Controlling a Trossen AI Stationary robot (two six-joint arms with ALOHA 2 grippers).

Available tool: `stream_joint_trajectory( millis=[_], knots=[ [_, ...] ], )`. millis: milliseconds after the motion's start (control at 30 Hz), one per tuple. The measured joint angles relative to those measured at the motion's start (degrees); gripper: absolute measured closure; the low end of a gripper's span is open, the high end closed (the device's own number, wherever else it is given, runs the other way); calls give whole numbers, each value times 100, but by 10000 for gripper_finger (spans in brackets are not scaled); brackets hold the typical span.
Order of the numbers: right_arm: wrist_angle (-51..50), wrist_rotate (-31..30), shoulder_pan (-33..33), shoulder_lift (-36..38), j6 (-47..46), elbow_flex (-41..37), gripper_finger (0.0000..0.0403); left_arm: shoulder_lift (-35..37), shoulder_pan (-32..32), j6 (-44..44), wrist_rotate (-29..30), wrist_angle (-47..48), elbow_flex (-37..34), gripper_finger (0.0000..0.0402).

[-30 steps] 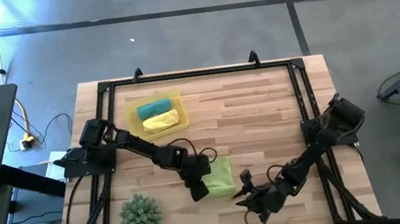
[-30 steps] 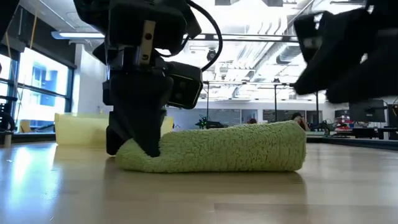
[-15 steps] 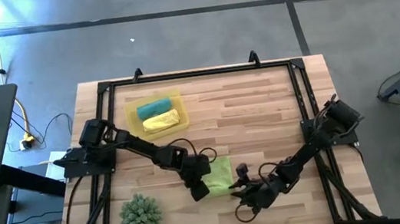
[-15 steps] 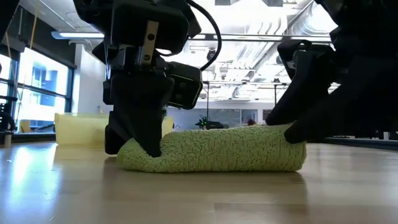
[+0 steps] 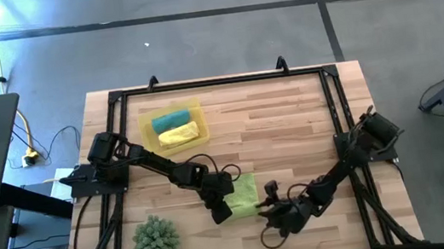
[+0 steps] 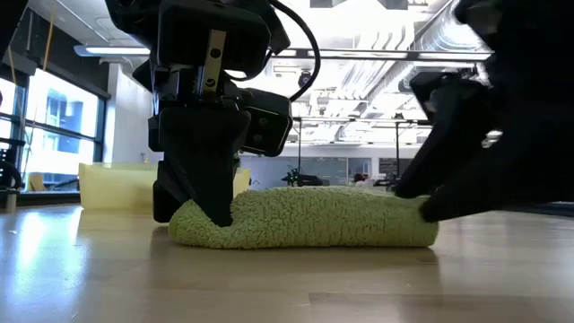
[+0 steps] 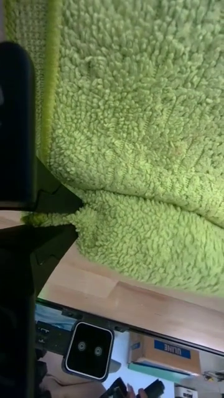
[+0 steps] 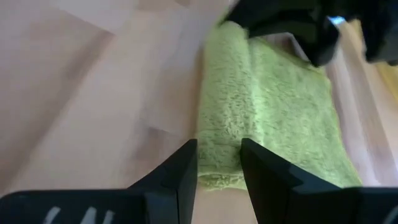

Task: Roll microfiber towels into tight, uniform cylinder then place into a basket
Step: Roll the green microfiber towel

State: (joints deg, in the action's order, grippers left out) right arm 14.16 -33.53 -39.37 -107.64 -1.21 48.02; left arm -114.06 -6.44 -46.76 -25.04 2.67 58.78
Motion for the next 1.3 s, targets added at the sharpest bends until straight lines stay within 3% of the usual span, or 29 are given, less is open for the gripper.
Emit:
stream_joint_trajectory(
  millis=[200, 300, 533, 700, 833, 1067, 1167, 1300],
  knots=[
    [-207, -14, 263, -8, 8, -3, 284, 0, 0, -11, 13, -64, -2, 394],
    [-302, 510, 408, -22, -33, -3, 273, 0, 4, -15, 37, -80, -2, 394],
    [-187, 843, 626, -191, -484, 21, 211, 0, 5, -70, 26, -216, -4, 394],
    [-325, 1179, 746, -228, -978, 23, 181, 40, 17, -121, -405, -303, -8, 386],
    [-456, 1254, 764, -235, -1369, 23, 196, 171, 15, 128, -462, -209, -26, 362],
    [-466, 1252, 664, -244, -903, 19, 285, 270, 195, 247, -398, 234, -15, 342],
    [-517, 1227, 595, -168, -944, 4, 282, 264, 198, 410, -78, 520, 11, 351],
    [-689, 1291, 563, 80, -1034, -20, 234, 276, 180, 545, 178, 674, 22, 367]
  ],
)
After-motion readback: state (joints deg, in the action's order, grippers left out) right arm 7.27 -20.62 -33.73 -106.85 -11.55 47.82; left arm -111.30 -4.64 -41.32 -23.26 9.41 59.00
